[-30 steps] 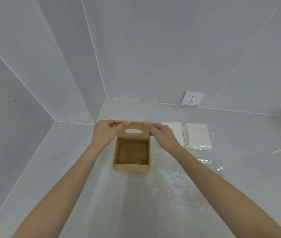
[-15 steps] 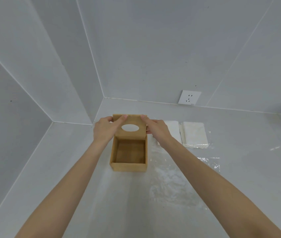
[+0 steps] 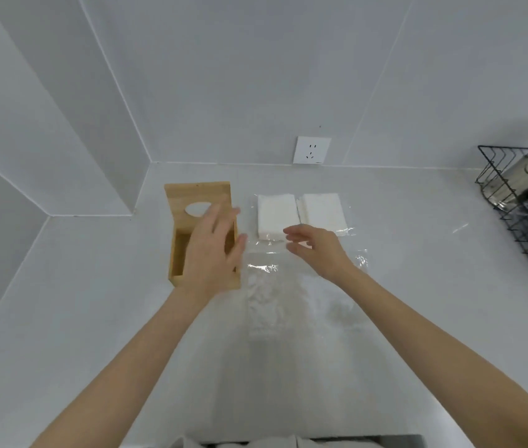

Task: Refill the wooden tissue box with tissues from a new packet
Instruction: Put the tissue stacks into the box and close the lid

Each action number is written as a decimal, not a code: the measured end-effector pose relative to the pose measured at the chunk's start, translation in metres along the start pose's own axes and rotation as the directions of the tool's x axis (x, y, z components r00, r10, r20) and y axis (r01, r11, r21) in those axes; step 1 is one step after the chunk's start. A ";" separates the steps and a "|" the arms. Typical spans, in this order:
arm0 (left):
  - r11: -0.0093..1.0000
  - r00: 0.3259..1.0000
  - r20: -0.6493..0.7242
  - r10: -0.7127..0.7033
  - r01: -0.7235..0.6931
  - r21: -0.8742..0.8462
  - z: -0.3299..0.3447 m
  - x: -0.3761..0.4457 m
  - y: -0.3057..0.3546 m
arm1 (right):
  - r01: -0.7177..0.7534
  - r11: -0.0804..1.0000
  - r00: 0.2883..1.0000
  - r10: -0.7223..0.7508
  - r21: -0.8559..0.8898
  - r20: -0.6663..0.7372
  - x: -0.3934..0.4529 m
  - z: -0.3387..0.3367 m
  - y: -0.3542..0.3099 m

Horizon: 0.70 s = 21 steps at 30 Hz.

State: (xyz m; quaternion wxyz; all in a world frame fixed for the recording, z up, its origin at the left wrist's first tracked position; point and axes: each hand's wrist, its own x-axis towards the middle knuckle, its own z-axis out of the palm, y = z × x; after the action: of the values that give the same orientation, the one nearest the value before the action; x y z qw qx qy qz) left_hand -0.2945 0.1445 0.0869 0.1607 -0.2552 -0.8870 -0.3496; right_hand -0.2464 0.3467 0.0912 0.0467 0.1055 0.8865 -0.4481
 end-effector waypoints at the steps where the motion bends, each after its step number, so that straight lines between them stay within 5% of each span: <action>1: 0.992 0.990 0.058 0.128 -0.128 0.004 0.013 -0.012 0.003 | -0.001 0.998 1.000 0.000 -0.059 -0.005 -0.010 0.001 0.016; 4: 0.951 0.913 0.272 0.302 -0.306 -0.028 0.050 -0.045 0.010 | -0.025 0.985 1.000 0.028 -0.170 0.014 -0.040 0.010 0.061; 12: 0.975 0.689 0.711 0.141 -0.222 0.022 0.090 -0.098 -0.008 | -0.014 0.965 0.982 0.062 -0.260 0.178 -0.083 0.029 0.121; 16: 0.998 0.704 0.708 0.064 -0.053 -0.038 0.087 -0.100 -0.006 | -0.037 0.987 0.989 0.059 -0.159 0.139 -0.084 0.030 0.126; 21: 0.999 0.748 0.663 0.027 -0.033 -0.004 0.089 -0.102 -0.005 | -0.088 0.995 0.996 0.089 -0.046 0.014 -0.083 0.033 0.126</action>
State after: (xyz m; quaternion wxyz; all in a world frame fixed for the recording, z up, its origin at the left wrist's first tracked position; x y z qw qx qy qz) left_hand -0.2239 0.1693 -0.0258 -0.1574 -0.3762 -0.8835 -0.2304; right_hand -0.1368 0.3806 -0.0122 0.0761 0.1399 0.8906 -0.4260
